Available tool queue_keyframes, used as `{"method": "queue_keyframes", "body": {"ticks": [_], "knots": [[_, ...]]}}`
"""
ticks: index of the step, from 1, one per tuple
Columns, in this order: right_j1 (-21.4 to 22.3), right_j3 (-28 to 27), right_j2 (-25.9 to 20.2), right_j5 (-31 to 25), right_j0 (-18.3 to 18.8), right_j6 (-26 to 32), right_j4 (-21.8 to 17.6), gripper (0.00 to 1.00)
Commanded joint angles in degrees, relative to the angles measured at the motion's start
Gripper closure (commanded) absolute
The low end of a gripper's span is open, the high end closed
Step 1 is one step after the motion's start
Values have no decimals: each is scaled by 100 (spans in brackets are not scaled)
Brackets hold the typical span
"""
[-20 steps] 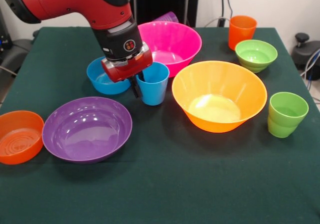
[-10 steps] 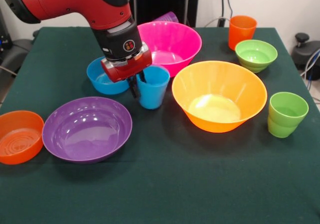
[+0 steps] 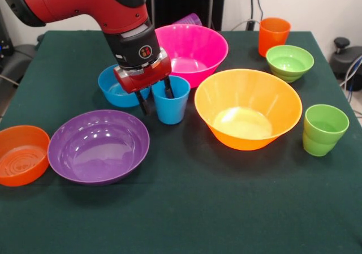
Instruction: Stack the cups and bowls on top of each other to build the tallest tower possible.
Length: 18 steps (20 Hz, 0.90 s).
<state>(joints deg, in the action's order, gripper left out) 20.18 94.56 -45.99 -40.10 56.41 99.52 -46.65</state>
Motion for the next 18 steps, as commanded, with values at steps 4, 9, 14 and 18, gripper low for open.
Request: {"method": "queue_keyframes", "body": {"ticks": [4, 9, 14, 18], "knots": [[-215, 64, 280, -32, -137, -1070, -185, 0], [-114, 150, 224, -60, -171, -1200, -82, 0], [-83, 195, 191, -71, -152, -1188, -31, 0], [-39, 245, 172, -80, -137, -1193, -12, 0]]}}
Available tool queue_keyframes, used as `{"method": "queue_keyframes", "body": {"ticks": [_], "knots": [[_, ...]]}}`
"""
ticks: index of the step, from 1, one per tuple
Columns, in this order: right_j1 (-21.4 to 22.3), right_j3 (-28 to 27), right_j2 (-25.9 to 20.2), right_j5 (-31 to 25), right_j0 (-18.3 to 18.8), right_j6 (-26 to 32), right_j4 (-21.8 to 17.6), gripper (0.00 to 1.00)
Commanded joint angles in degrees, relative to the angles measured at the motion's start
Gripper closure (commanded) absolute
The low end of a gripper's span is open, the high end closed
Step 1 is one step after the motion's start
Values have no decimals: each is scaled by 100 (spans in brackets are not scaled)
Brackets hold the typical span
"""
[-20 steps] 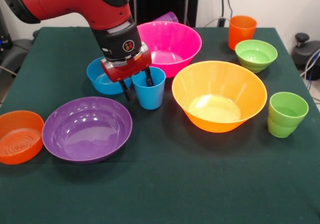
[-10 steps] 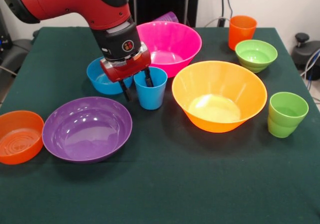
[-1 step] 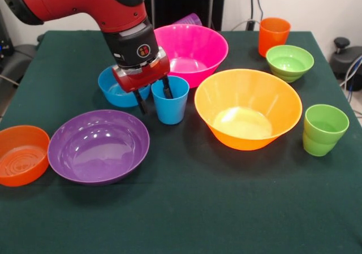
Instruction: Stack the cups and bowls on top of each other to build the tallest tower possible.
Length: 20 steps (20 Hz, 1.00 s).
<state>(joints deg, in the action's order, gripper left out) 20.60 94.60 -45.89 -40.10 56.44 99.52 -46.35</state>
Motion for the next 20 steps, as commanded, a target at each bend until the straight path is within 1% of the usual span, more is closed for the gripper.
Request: {"method": "queue_keyframes", "body": {"ticks": [1, 8, 14, 18, 20], "knots": [[-54, 266, 147, -93, -130, -1195, -24, 0], [54, 356, 94, -134, -152, -1259, 90, 0], [108, 509, -48, -143, -62, -1220, 233, 0], [223, 642, -104, -184, 10, -1189, 315, 0], [348, 783, -151, -196, 54, -1205, 388, 0]]}}
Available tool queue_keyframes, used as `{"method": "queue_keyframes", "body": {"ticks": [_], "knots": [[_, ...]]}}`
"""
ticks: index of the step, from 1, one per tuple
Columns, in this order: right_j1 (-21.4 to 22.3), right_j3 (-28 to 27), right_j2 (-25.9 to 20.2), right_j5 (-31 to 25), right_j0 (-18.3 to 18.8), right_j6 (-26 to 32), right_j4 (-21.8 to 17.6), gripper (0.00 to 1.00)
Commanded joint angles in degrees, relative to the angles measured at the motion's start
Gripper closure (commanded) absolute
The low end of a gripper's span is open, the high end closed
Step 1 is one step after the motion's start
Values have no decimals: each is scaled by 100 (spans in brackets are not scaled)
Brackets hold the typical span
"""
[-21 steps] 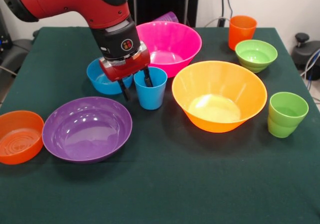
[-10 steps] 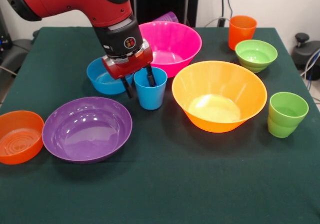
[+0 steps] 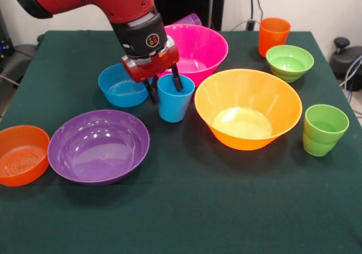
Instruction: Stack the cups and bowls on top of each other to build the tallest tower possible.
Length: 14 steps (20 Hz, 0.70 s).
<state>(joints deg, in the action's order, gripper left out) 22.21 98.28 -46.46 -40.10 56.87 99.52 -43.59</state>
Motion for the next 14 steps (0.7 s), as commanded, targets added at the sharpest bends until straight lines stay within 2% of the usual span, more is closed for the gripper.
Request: {"method": "queue_keyframes", "body": {"ticks": [1, 6, 14], "knots": [[261, 493, -126, -206, 34, -1221, 161, 0], [541, 698, -208, -273, 26, -1327, 357, 0], [623, 728, -135, -212, -55, -1365, 463, 0]]}}
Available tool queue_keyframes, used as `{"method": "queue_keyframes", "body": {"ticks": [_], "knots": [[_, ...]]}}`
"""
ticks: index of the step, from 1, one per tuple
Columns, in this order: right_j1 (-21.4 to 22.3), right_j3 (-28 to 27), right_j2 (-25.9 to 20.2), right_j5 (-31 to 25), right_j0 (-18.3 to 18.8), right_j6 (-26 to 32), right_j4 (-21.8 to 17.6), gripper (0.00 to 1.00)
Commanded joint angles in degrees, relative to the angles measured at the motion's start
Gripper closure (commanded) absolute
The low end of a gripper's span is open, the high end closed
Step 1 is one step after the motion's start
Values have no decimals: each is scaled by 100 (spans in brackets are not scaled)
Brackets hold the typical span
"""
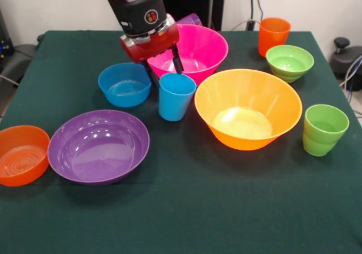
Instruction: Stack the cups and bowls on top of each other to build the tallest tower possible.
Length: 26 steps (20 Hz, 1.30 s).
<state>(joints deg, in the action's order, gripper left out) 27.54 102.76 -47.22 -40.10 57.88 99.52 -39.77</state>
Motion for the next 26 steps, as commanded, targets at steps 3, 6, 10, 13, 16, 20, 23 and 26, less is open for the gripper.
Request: {"method": "queue_keyframes", "body": {"ticks": [3, 6, 10, 13, 16, 20, 23, 26], "knots": [[261, 383, -130, -294, -146, -1388, 226, 0], [388, 467, -182, -338, -151, -1407, 364, 0], [800, 720, -385, -523, -129, -1518, 740, 0], [1130, 923, -565, -693, -40, -1490, 1079, 0], [1410, 1061, -714, -865, 21, -1477, 1387, 0], [2284, 1319, -1077, -1588, 250, -1281, 2091, 0], [2846, 1423, -1335, -2082, 500, -1014, 2517, 0], [2891, 1289, -1033, -2231, 376, -825, 1995, 0]]}}
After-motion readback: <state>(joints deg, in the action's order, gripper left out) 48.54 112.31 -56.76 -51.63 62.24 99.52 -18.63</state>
